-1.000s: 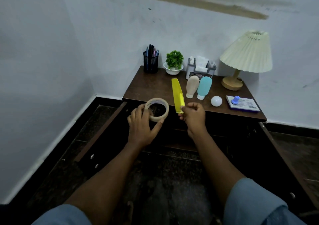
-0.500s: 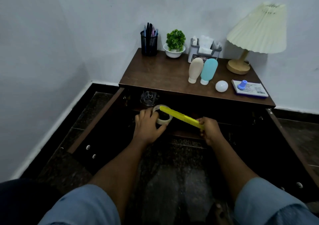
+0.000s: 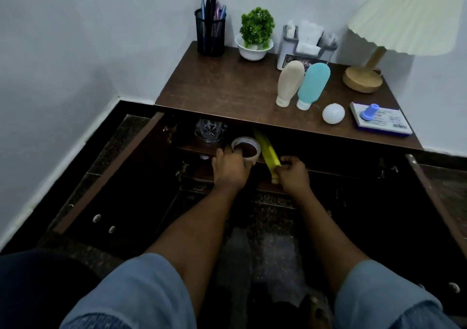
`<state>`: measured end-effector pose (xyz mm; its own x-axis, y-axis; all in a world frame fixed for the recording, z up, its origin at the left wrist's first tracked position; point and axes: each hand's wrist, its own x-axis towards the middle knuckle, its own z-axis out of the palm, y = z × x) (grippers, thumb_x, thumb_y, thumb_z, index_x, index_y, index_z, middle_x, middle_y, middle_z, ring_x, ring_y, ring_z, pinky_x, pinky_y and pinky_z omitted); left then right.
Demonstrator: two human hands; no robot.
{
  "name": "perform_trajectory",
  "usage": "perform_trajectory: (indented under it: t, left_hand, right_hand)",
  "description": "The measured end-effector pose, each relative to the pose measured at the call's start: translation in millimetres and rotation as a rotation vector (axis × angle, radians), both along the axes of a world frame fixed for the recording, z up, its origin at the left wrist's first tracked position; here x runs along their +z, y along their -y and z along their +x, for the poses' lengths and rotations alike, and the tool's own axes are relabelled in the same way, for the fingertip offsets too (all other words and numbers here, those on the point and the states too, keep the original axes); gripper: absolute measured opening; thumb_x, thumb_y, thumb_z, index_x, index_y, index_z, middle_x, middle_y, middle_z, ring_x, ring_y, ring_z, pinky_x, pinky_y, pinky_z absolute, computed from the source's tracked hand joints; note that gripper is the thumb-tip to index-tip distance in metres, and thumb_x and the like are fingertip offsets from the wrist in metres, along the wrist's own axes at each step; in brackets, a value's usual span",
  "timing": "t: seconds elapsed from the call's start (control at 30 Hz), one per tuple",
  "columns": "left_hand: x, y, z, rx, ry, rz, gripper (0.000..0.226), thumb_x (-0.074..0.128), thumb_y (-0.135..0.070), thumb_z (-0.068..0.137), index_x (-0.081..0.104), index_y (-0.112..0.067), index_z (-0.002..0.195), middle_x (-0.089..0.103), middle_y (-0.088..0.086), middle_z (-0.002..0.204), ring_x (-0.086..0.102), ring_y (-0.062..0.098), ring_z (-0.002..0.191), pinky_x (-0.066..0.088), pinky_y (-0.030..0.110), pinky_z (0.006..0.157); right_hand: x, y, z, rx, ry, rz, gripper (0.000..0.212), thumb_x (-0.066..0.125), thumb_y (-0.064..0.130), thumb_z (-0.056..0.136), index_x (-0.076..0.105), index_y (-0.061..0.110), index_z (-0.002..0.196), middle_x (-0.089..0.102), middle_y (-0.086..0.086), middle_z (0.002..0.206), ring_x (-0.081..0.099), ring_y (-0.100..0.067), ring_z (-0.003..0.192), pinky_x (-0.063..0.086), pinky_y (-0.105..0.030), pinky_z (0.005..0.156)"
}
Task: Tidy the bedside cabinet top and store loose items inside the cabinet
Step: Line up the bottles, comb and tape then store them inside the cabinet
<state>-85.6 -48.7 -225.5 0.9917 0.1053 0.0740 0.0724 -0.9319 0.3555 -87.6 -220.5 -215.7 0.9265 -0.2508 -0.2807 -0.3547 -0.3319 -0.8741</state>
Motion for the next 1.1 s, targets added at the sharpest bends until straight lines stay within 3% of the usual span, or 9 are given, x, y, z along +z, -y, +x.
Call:
perform_trajectory:
  t: [0.07,0.13,0.23,0.43,0.5,0.63,0.77,0.97,1.1]
  left_hand:
    - [0,2,6,0.045,-0.004,-0.055,0.060,0.062,-0.045,0.093,0.050,-0.012,0.142,0.054,0.015,0.135,0.045,0.035,0.125,0.043,0.044,0.099]
    - [0,4,11,0.086,0.002,-0.094,0.066,0.064,-0.041,0.093,0.042,-0.009,0.147,0.049,0.017,0.139,0.046,0.036,0.126,0.043,0.044,0.102]
    - [-1,5,15,0.123,0.028,-0.097,0.065,0.067,-0.037,0.093,0.042,-0.008,0.146,0.043,0.018,0.141,0.048,0.037,0.124,0.043,0.043,0.102]
    - [-8,-3,16,0.010,0.116,-0.001,0.030,0.059,-0.022,0.092,0.064,-0.013,0.120,0.052,0.017,0.129,0.048,0.037,0.115,0.043,0.046,0.095]
    - [-10,-7,15,-0.046,0.137,0.033,0.030,0.056,-0.019,0.090,0.067,-0.013,0.117,0.056,0.016,0.127,0.049,0.037,0.114,0.042,0.046,0.094]
    - [-13,-9,16,-0.136,0.132,0.083,0.049,0.056,-0.025,0.089,0.059,-0.018,0.137,0.056,0.010,0.139,0.047,0.032,0.130,0.036,0.043,0.106]
    - [-15,-5,20,-0.235,0.097,0.133,0.063,0.056,-0.025,0.091,0.043,-0.017,0.153,0.041,0.010,0.158,0.032,0.031,0.148,0.026,0.042,0.121]
    - [-17,-4,29,-0.236,0.049,-0.002,0.064,0.047,-0.006,0.095,0.037,-0.020,0.157,0.030,0.007,0.165,0.015,0.030,0.156,0.036,0.040,0.118]
    - [-18,-1,36,-0.244,0.065,-0.025,0.064,0.042,-0.003,0.096,0.037,-0.021,0.157,0.030,0.007,0.166,0.012,0.029,0.157,0.030,0.037,0.121]
  right_hand:
    - [-1,-3,-1,0.199,0.071,-0.324,0.032,0.066,0.013,0.092,0.061,0.003,0.122,0.071,-0.023,0.104,0.070,-0.043,0.089,0.059,-0.049,0.080]
    - [-2,-7,-5,0.377,0.102,-0.637,0.037,0.064,0.027,0.092,0.059,0.008,0.122,0.064,-0.024,0.116,0.064,-0.047,0.099,0.054,-0.044,0.081]
    - [-3,-15,-6,0.507,0.090,-0.834,0.052,0.055,0.042,0.093,0.049,0.017,0.139,0.053,-0.023,0.128,0.062,-0.049,0.102,0.054,-0.046,0.079]
    - [-12,-21,7,0.560,0.151,-0.907,0.062,0.050,0.052,0.097,0.048,0.014,0.147,0.054,-0.024,0.130,0.058,-0.045,0.112,0.054,-0.044,0.088]
    - [-15,-23,13,0.563,0.146,-0.932,0.065,0.047,0.056,0.098,0.047,0.014,0.148,0.054,-0.026,0.129,0.057,-0.045,0.114,0.052,-0.044,0.092]
    - [-18,-23,16,0.474,0.156,-1.044,0.070,0.041,0.066,0.093,0.046,0.024,0.148,0.046,-0.024,0.136,0.044,-0.044,0.121,0.043,-0.049,0.099]
    - [-20,-21,17,0.518,0.151,-1.066,0.071,0.042,0.066,0.090,0.040,0.032,0.152,0.041,-0.014,0.150,0.038,-0.042,0.130,0.033,-0.053,0.105]
    - [-29,-12,21,0.552,0.090,-1.025,0.062,0.036,0.057,0.099,0.026,0.040,0.157,0.027,-0.004,0.165,0.032,-0.046,0.139,0.028,-0.057,0.111]
    - [-30,-9,24,0.557,0.059,-1.023,0.059,0.032,0.053,0.102,0.019,0.041,0.159,0.022,-0.002,0.167,0.026,-0.046,0.142,0.024,-0.059,0.112]
